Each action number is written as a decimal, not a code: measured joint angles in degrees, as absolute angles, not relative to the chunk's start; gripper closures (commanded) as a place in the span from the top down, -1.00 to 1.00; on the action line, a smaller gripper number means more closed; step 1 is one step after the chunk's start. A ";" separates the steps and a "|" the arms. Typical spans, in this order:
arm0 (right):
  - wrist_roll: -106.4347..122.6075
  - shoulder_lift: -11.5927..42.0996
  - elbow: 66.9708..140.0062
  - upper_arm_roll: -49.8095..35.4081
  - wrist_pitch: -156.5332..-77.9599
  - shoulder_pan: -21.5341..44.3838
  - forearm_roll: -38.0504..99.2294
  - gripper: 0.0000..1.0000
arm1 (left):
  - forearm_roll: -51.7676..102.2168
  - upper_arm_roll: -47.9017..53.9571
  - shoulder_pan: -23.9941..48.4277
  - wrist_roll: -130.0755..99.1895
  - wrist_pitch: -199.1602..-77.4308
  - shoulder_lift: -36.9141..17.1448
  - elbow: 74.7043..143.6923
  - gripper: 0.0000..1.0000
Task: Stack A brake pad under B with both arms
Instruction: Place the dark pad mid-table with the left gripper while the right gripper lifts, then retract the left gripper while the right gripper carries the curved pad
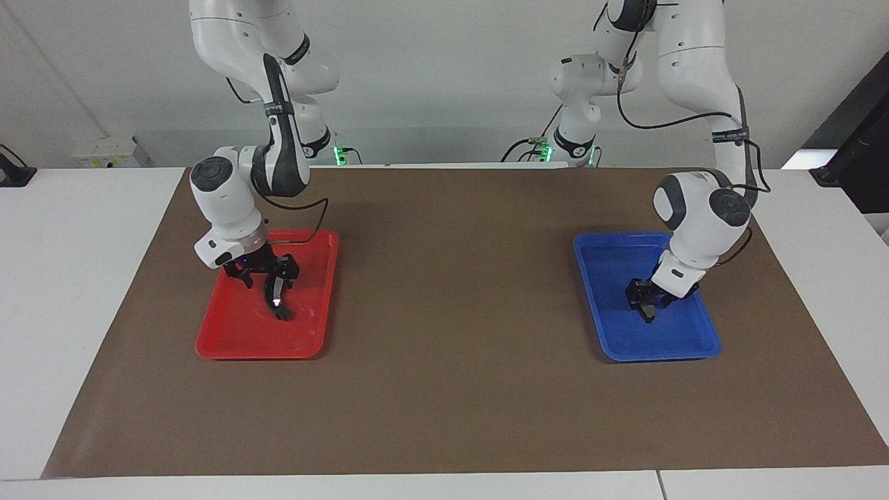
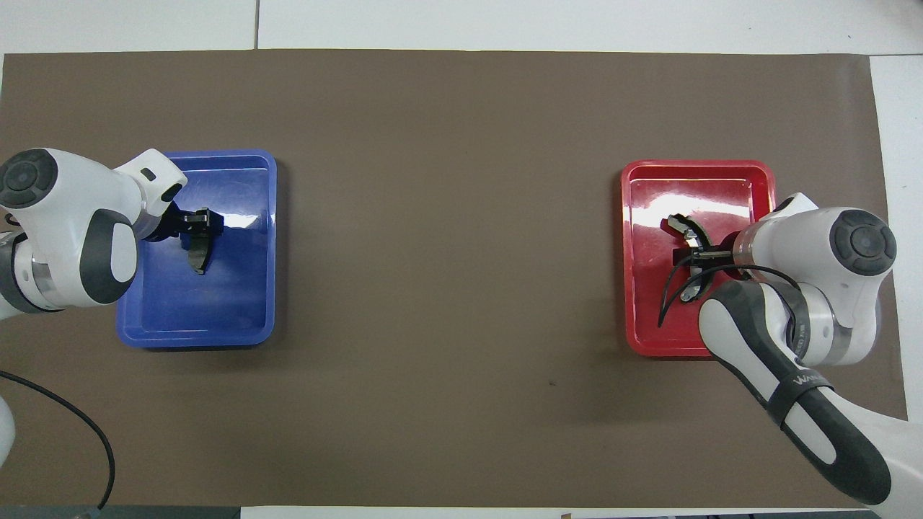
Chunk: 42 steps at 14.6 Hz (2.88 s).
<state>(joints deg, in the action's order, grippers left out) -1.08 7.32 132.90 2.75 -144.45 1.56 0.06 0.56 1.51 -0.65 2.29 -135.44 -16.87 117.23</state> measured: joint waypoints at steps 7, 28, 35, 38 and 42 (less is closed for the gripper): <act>-0.88 7.64 132.73 2.53 -144.79 2.07 0.06 -1.00 | 0.58 1.96 0.45 2.34 -127.88 -13.85 115.31 -0.97; -1.37 6.40 120.28 1.71 -129.94 6.28 0.06 -1.00 | 1.19 2.39 35.60 -40.39 -140.33 -23.27 109.07 0.99; -9.72 6.40 119.29 1.44 -128.98 13.56 0.05 -1.00 | 1.18 1.50 30.58 -34.11 -130.44 -18.28 106.05 1.00; -14.88 6.61 116.80 1.28 -128.32 19.40 0.05 -1.00 | 1.18 1.24 23.76 -22.37 -119.08 -12.23 104.89 1.00; -21.64 9.26 112.02 1.23 -127.69 26.51 -0.18 -1.00 | 1.18 0.90 13.68 -6.14 -109.23 -8.18 102.21 1.00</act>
